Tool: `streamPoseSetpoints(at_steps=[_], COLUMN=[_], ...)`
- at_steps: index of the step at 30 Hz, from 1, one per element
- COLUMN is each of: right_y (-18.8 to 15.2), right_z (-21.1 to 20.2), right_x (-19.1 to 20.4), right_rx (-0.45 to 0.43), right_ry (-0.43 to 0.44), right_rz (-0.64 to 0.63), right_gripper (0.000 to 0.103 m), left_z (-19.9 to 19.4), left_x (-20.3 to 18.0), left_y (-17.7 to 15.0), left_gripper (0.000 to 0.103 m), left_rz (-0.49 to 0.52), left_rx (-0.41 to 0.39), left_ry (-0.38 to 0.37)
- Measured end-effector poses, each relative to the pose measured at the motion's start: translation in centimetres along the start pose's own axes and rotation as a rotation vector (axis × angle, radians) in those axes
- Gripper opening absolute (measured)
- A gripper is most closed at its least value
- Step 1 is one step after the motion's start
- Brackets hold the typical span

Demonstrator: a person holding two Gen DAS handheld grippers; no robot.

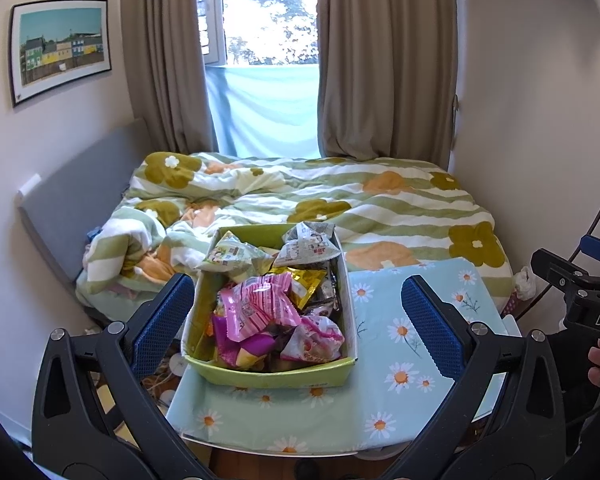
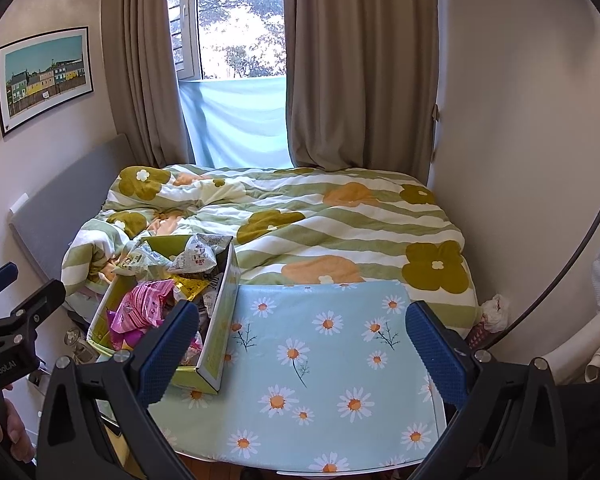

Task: Organize snacks

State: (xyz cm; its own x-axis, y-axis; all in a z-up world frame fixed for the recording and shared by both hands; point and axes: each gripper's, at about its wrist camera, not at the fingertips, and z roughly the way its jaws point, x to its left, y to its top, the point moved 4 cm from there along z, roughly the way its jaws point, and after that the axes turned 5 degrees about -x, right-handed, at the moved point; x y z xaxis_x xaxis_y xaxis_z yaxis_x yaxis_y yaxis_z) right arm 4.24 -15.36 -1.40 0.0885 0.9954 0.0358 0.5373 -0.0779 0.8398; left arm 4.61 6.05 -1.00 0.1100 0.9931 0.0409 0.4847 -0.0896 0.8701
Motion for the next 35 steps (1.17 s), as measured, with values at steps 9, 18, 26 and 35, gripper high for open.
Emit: streamPoseSetpoints(at_steps=[9, 18, 26, 35], right_y=[0.15, 0.46, 0.43, 0.44], right_z=[-0.04, -0.14, -0.06, -0.12], right_x=[-0.05, 0.1, 0.12, 0.11], right_rx=[-0.002, 0.001, 0.001, -0.001], right_ry=[0.0, -0.001, -0.003, -0.003], right_rz=[0.0, -0.001, 0.0, 0.002], right_gripper=[0.103, 0.103, 0.103, 0.103], left_z=[0.33, 0.65, 0.6, 0.25], left_x=[-0.19, -0.07, -0.23, -0.34], left_y=[0.1, -0.37, -0.45, -0.54], left_gripper=[0.102, 0.102, 0.103, 0.103], left_rz=[-0.004, -0.02, -0.003, 0.012], left_rx=[0.002, 0.017, 0.012, -0.006], left_ry=[-0.009, 0.006, 0.017, 0.02])
